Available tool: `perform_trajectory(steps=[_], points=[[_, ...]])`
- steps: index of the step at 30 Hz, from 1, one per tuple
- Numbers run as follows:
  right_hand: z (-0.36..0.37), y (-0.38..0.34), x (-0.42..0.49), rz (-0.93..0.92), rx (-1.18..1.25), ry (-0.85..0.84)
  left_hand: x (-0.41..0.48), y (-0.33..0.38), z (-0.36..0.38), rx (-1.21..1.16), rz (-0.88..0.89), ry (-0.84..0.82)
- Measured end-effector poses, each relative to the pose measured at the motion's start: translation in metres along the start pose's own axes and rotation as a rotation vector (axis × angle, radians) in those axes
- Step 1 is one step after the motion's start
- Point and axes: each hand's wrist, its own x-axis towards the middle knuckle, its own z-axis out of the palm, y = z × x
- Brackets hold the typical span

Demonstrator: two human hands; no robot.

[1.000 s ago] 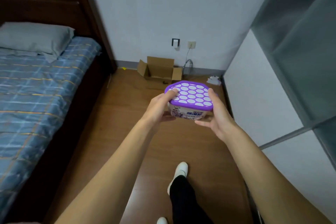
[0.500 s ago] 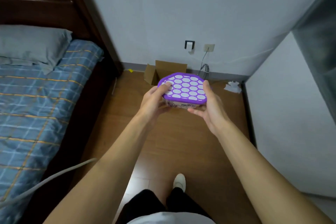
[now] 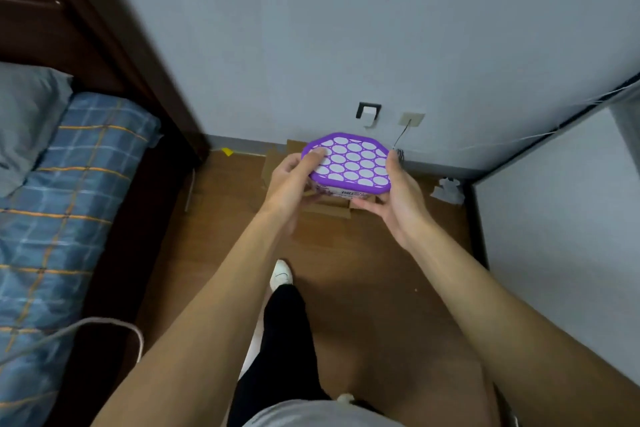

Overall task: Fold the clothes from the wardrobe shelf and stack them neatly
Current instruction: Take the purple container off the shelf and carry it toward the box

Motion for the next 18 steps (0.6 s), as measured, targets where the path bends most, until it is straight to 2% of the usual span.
perform_trajectory(steps=[10,14,18], points=[[0.068,-0.040,0.174,0.070,0.011,0.079,0.201,0.060,-0.013,0.168,-0.144,-0.095],[0.066,-0.020,0.250,0.097,-0.070,0.057,0.273,0.032,-0.009,0.189,-0.197,-0.083],[0.058,0.028,0.331,0.152,-0.081,0.026,0.347,-0.030,-0.005,0.206,-0.231,-0.025]])
